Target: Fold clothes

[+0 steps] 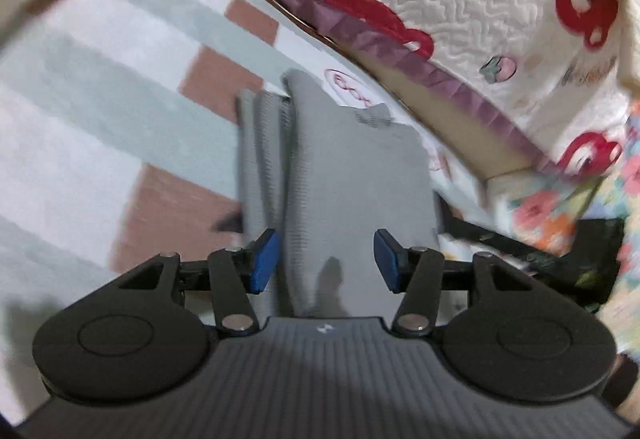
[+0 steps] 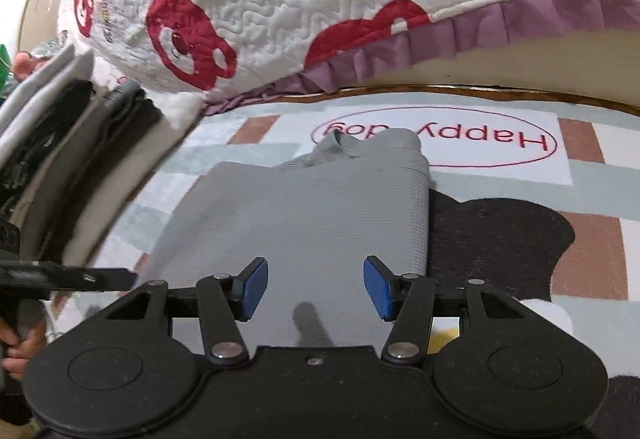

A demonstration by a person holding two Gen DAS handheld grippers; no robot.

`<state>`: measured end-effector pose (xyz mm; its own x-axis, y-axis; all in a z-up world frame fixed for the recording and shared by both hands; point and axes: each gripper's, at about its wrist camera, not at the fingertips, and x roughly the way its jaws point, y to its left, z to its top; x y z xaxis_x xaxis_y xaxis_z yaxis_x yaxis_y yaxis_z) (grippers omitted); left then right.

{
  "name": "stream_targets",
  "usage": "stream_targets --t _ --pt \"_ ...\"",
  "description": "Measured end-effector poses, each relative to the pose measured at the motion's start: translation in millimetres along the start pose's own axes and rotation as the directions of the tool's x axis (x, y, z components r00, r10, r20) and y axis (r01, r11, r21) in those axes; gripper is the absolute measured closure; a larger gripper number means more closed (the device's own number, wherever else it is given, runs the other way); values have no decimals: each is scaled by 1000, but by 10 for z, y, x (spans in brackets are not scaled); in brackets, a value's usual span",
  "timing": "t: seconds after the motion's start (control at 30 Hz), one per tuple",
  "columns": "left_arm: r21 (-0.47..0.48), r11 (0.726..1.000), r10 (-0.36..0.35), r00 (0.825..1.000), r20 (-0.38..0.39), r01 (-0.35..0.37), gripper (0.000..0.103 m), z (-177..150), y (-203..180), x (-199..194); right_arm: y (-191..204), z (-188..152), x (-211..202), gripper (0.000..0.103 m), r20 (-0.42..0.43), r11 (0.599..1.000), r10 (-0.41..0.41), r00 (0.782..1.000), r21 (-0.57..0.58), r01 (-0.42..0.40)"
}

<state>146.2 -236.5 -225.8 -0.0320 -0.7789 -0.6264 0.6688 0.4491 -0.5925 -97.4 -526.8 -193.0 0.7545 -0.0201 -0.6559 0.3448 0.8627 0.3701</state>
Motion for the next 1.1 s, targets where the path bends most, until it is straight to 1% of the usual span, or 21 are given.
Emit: stream_targets --t 0.03,0.07,0.1,0.13,0.17,0.23,0.27,0.3,0.37,0.43,0.53,0.63,0.67,0.7,0.77,0.8,0.87,0.93,1.0,1.07,1.1 --pt "52 997 54 999 2 -54 55 -17 -67 32 -4 -5 18 44 -2 1000 -1 1000 5 1" --pt "121 983 134 991 14 -135 58 -46 -140 59 -9 -9 35 44 -4 1000 -2 1000 9 2" --pt "197 955 221 975 34 -223 58 -86 -204 74 -13 -14 53 45 -5 1000 -3 1000 14 3" --pt "247 932 263 964 47 -266 59 -121 -234 75 -18 -18 71 45 -7 1000 -3 1000 18 4" --pt "252 929 267 963 45 -270 62 -136 -223 61 -22 -23 88 44 -9 1000 -4 1000 23 4" --pt "202 948 246 969 17 -245 64 -123 -156 22 -33 -52 92 44 -15 1000 -6 1000 30 7" --pt "193 950 248 969 9 -245 65 -120 -136 10 -40 -84 68 44 -19 999 -7 1000 33 8" --pt "210 943 263 965 9 -259 68 -120 -141 10 -47 -115 45 44 -24 999 -9 1000 36 9" --pt "248 927 289 957 13 -283 69 -121 -169 13 -93 -204 -42 44 -44 998 -27 999 50 29" --pt "234 929 293 956 8 -287 69 -113 -164 -20 -204 -327 -167 44 -104 992 -34 994 117 46" --pt "235 929 288 957 20 -285 68 -83 -184 -133 -385 -502 -388 44 -193 969 -12 981 241 59" --pt "229 942 240 969 55 -246 66 -27 -241 -289 -504 -697 -623 44 -237 936 45 971 349 42" --pt "226 949 210 976 63 -219 66 -7 -270 -331 -538 -776 -663 44 -262 920 82 961 392 28" --pt "221 958 173 983 67 -184 65 7 -304 -376 -558 -854 -683 44 -291 903 116 950 430 22" --pt "185 979 76 995 63 -87 63 15 -348 -460 -545 -995 -716 44 -335 883 150 930 468 26" --pt "178 983 30 998 56 -40 63 6 -375 -492 -515 -1045 -734 44 -335 883 160 929 470 18" --pt "203 978 -42 998 36 34 62 -24 -469 -522 -459 -1126 -749 42 -319 883 185 929 469 -15" --pt "258 963 -83 996 8 78 62 -65 -609 -489 -457 -1161 -701 42 -296 870 225 928 490 -54" --pt "313 943 -104 994 -32 109 62 -130 -745 -402 -466 -1175 -630 42 -261 855 261 929 509 -97" --pt "368 920 -115 990 -77 136 61 -202 -879 -295 -443 -1165 -585 85 -229 865 273 934 484 -134" --pt "393 909 -115 989 -93 143 60 -239 -929 -245 -435 -1142 -585 87 -214 867 282 935 475 -153"
